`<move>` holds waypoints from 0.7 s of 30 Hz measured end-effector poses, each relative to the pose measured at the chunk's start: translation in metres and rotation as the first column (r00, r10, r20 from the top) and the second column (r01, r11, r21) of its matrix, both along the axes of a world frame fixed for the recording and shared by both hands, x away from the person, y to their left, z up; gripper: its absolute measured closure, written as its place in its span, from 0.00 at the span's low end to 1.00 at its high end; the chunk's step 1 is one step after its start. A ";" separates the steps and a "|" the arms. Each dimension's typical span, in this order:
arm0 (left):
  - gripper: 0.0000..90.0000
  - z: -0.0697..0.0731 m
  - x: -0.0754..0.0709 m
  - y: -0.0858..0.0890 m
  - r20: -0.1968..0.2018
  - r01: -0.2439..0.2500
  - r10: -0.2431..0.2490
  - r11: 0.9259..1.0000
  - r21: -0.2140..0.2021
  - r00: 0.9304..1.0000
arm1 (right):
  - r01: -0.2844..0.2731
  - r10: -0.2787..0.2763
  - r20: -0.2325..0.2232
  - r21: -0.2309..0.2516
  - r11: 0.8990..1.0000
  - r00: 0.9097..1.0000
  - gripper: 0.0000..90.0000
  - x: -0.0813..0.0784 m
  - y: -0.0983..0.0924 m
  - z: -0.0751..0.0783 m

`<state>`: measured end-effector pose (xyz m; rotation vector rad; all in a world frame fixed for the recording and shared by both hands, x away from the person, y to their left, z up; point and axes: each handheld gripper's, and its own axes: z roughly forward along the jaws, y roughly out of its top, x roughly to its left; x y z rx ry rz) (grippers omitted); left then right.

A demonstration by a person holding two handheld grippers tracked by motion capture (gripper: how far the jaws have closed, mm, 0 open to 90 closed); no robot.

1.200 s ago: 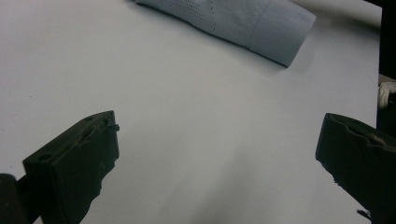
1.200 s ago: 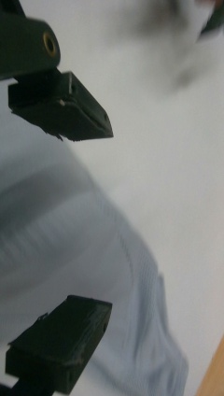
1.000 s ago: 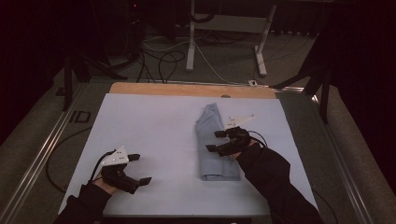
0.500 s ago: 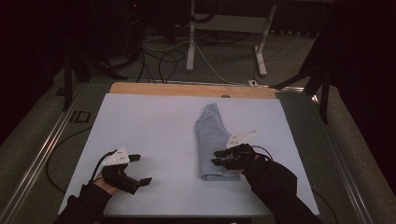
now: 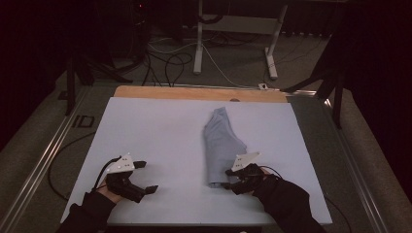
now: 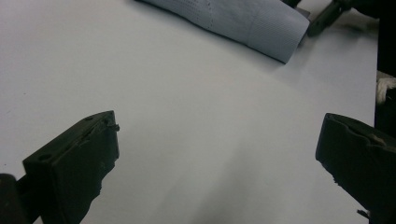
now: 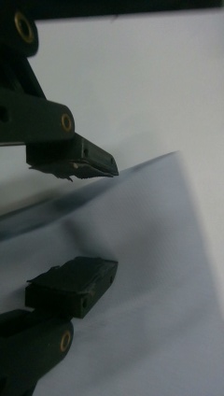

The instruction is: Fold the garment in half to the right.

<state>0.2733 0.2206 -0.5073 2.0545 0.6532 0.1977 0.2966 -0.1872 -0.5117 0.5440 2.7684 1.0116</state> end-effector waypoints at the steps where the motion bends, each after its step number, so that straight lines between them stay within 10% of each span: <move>1: 0.00 0.000 0.000 0.000 0.001 0.004 -0.004 1.000 0.003 1.000 | 0.024 -0.024 0.007 -0.006 1.000 1.000 0.55 -0.002 -0.001 -0.002; 12: 0.00 0.000 0.000 -0.001 0.001 0.010 -0.010 1.000 0.007 1.000 | 0.030 -0.028 0.031 -0.053 0.998 0.999 0.97 0.001 -0.016 -0.004; 21: 0.00 0.000 0.000 -0.001 0.002 0.013 -0.013 1.000 0.007 1.000 | -0.013 0.013 0.001 -0.042 0.999 1.000 1.00 -0.003 -0.024 0.006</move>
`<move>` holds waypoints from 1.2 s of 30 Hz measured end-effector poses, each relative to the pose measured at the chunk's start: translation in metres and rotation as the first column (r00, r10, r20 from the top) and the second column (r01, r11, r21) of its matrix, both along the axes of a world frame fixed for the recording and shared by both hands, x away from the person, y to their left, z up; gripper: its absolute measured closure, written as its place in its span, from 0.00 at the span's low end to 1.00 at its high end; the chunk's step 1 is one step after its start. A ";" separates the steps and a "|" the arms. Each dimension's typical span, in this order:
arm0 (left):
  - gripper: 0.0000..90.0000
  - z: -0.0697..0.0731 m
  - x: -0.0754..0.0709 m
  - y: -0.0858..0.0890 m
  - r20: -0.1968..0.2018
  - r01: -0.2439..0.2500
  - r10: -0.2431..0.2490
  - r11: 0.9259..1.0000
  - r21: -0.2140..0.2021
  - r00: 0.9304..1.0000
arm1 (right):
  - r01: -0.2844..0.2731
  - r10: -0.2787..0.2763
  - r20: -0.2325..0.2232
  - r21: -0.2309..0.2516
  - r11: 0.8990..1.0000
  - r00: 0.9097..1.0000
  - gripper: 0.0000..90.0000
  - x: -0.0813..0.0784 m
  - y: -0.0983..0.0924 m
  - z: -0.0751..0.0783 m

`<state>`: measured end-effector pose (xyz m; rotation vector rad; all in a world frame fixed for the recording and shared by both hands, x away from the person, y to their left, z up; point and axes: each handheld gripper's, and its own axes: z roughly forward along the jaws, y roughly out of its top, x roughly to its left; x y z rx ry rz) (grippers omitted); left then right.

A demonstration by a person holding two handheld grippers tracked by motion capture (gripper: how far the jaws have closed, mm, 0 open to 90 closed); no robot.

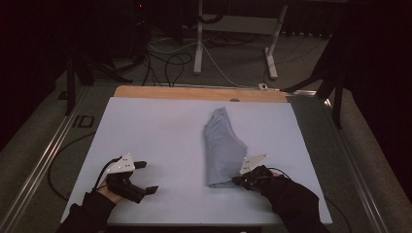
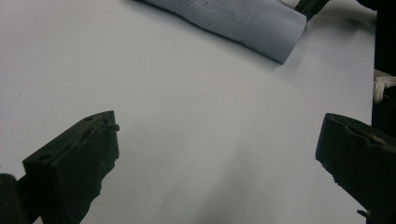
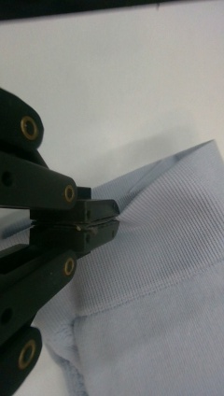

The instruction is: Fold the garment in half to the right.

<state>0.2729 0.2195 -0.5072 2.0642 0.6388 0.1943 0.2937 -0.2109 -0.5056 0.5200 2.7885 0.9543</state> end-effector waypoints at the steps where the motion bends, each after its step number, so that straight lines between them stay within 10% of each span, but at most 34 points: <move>1: 0.00 0.000 0.000 0.000 0.000 0.002 -0.002 1.000 0.001 1.000 | -0.005 0.005 0.004 -0.006 1.000 1.000 1.00 -0.001 -0.001 0.001; 36: 0.00 0.002 -0.001 0.002 0.011 0.003 -0.002 1.000 -0.010 1.000 | -0.012 0.013 -0.076 0.015 1.000 0.997 0.93 0.001 -0.015 -0.011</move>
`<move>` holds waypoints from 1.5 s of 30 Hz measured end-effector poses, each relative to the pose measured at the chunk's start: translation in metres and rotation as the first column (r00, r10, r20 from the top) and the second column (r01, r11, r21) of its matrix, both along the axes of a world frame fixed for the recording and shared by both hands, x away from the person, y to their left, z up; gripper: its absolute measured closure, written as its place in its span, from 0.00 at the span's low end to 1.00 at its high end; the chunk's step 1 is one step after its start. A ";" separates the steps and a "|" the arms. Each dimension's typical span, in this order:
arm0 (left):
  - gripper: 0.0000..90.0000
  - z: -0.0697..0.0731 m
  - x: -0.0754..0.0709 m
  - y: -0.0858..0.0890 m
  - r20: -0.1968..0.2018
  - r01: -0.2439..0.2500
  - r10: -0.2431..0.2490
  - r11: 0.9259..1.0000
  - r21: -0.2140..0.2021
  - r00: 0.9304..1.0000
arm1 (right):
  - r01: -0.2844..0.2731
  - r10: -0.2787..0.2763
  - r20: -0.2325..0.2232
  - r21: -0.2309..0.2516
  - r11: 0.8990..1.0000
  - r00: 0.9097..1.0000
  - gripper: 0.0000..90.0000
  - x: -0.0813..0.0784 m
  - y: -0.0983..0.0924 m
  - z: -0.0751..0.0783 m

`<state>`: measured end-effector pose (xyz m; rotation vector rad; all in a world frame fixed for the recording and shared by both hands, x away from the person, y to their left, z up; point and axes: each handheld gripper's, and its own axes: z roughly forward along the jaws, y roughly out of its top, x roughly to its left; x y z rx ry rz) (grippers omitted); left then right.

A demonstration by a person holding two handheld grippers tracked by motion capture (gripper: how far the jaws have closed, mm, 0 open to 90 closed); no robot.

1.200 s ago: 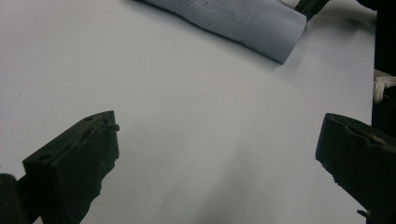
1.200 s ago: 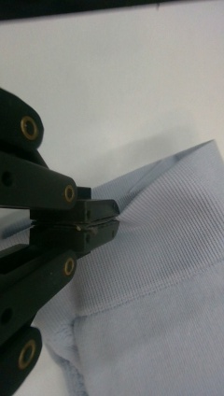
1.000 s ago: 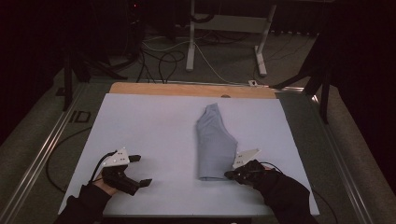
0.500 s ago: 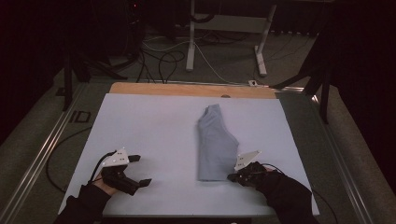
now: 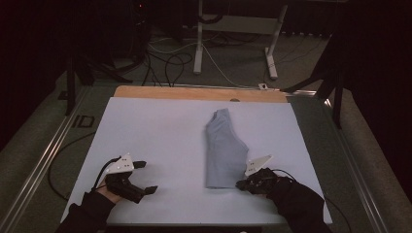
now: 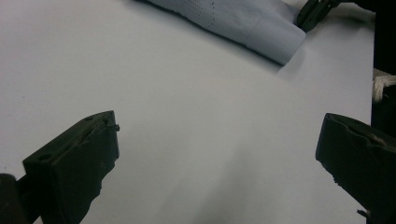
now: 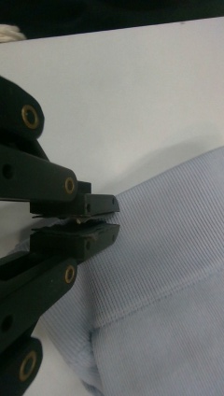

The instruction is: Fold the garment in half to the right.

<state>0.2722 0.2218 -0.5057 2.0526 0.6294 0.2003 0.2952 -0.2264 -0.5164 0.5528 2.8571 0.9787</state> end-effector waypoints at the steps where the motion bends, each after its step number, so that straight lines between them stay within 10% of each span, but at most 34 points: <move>1: 0.00 0.000 0.000 0.000 0.002 0.001 -0.001 1.000 0.002 1.000 | 0.001 -0.001 -0.006 0.010 1.000 1.000 0.91 0.001 0.000 0.001; 13: 0.00 0.003 0.000 0.004 0.009 -0.004 0.004 1.000 0.000 1.000 | 0.060 -0.066 0.048 0.110 0.992 0.997 0.75 0.007 -0.003 0.029; 35: 0.00 0.002 0.000 0.007 0.002 -0.009 0.009 1.000 -0.005 1.000 | 0.146 -0.167 0.057 0.266 0.953 0.984 0.11 0.038 0.007 0.052; 45: 0.00 0.002 0.000 0.006 0.001 -0.005 0.005 1.000 -0.002 1.000 | 0.187 -0.218 0.073 0.296 0.937 0.973 0.10 0.045 0.008 0.051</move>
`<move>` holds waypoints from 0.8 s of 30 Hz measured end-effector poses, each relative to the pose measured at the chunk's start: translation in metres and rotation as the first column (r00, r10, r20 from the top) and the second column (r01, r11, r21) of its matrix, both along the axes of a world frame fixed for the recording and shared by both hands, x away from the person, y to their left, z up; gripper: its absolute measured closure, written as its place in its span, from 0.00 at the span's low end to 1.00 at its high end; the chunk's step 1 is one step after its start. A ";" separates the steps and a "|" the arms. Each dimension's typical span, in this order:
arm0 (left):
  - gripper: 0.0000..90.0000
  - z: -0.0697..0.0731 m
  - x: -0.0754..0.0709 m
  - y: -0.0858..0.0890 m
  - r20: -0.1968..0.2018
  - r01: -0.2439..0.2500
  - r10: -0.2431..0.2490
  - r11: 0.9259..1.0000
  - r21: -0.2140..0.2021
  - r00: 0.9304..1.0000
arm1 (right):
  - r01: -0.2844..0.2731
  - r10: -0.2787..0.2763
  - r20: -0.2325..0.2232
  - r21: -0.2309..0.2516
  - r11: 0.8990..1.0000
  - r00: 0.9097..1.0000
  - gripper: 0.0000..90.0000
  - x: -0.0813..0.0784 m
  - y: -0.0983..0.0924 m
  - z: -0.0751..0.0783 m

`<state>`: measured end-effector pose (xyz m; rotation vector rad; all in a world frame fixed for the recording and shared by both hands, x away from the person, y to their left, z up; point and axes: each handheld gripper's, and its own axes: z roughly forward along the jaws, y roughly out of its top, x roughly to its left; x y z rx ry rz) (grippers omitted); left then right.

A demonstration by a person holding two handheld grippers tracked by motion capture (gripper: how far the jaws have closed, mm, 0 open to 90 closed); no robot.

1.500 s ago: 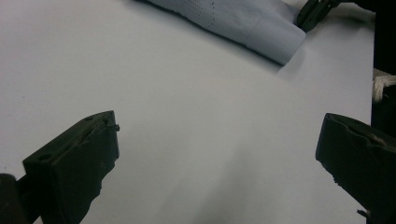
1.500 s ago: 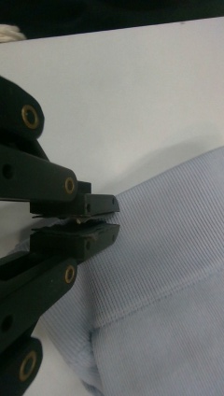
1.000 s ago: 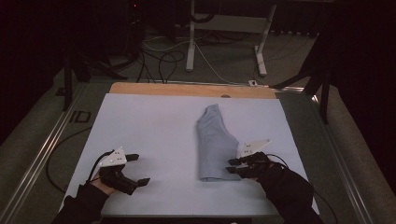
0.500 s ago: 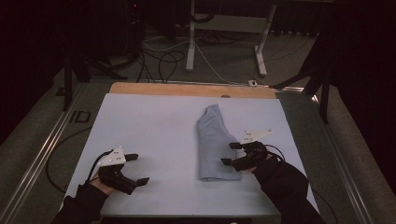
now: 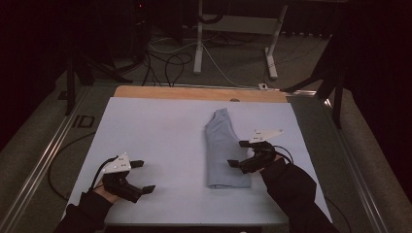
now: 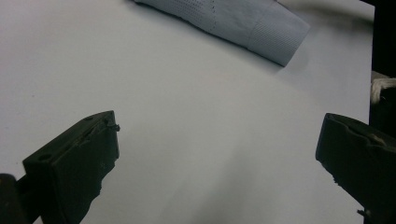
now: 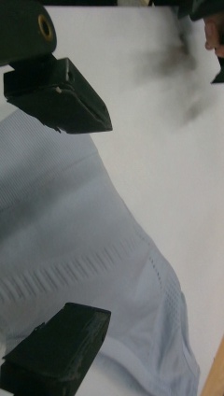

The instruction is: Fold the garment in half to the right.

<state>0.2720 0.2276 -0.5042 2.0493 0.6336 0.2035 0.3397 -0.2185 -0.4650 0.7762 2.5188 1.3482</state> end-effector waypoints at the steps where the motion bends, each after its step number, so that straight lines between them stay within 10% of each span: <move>1: 0.00 0.000 0.000 0.000 -0.001 -0.003 0.003 1.000 -0.003 1.000 | 0.009 -0.009 0.007 0.000 1.000 1.000 0.10 0.000 -0.001 0.000; 24: 0.00 0.000 -0.003 0.002 0.003 0.014 -0.014 1.000 -0.003 1.000 | 0.152 -0.152 0.031 0.002 0.988 0.988 0.10 -0.021 -0.043 -0.019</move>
